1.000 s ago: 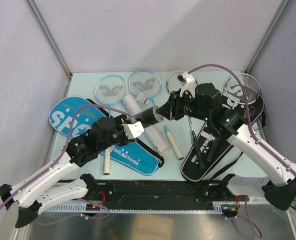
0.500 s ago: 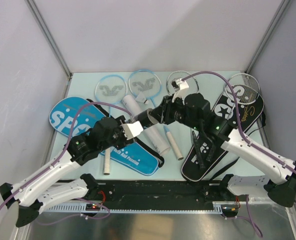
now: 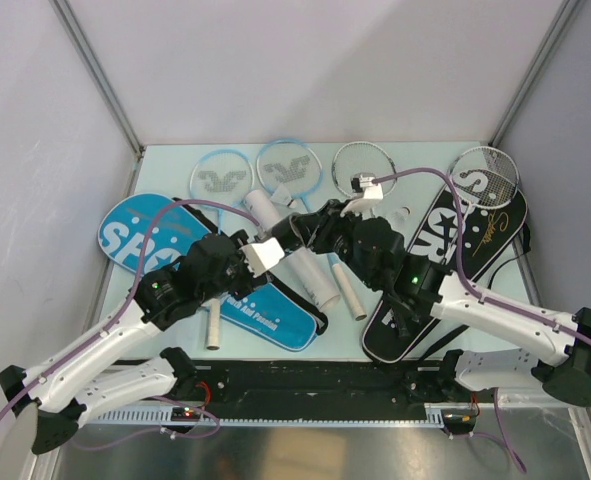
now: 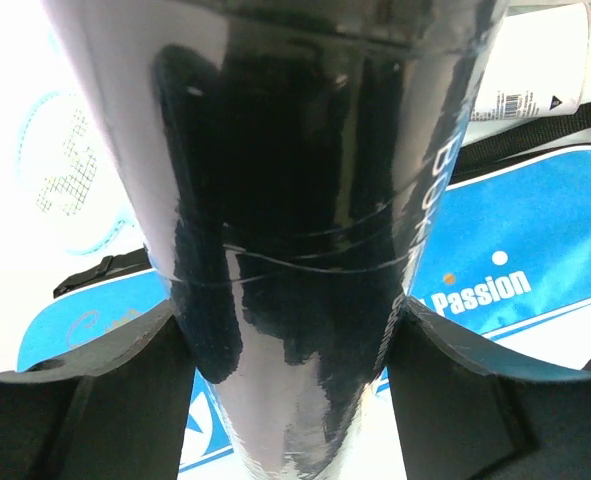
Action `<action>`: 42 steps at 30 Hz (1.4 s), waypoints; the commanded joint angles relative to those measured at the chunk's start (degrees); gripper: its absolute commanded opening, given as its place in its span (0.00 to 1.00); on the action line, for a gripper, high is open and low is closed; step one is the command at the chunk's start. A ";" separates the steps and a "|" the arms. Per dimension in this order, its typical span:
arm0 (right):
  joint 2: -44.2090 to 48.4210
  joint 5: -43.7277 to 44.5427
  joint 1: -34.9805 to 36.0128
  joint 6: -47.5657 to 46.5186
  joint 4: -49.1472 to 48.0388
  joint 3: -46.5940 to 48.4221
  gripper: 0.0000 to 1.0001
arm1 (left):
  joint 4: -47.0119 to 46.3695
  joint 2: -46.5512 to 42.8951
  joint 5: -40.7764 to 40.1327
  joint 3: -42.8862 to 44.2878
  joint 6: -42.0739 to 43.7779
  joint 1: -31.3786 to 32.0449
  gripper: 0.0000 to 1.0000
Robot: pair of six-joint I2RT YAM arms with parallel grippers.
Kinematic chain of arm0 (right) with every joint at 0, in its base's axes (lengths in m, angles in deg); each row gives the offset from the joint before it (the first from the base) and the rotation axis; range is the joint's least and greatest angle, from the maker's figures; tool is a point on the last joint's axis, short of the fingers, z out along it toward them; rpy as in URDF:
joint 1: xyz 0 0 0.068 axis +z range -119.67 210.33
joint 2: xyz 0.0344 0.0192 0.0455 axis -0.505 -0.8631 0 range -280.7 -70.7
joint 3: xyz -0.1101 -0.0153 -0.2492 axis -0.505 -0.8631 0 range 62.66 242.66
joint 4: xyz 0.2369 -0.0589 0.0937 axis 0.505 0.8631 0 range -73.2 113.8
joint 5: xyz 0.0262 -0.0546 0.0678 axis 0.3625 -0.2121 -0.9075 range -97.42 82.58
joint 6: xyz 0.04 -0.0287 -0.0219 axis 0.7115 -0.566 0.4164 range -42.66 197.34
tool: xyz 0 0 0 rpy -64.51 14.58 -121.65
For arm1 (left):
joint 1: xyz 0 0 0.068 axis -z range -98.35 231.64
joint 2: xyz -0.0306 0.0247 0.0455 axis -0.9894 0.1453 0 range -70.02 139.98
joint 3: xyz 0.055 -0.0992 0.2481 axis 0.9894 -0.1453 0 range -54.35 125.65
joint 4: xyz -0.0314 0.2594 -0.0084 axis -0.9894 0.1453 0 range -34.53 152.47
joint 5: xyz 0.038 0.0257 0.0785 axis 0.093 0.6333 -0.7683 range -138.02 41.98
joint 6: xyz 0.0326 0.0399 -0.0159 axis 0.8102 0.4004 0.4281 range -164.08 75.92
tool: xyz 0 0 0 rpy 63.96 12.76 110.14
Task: Pack up the badminton gear
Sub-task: Close the lid on the shuttle tube.
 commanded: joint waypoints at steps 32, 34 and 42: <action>-7.27 2.81 7.98 9.49 -12.88 -10.97 0.30 | -25.03 -2.97 4.71 10.01 -4.51 1.31 0.58; -3.31 2.18 5.60 8.29 -11.77 -10.97 0.33 | -25.05 -3.48 3.24 8.56 -4.68 1.32 0.58; 14.15 0.29 -5.13 1.30 -9.83 -11.06 0.68 | -24.84 -4.41 -0.67 6.44 -9.80 1.31 0.58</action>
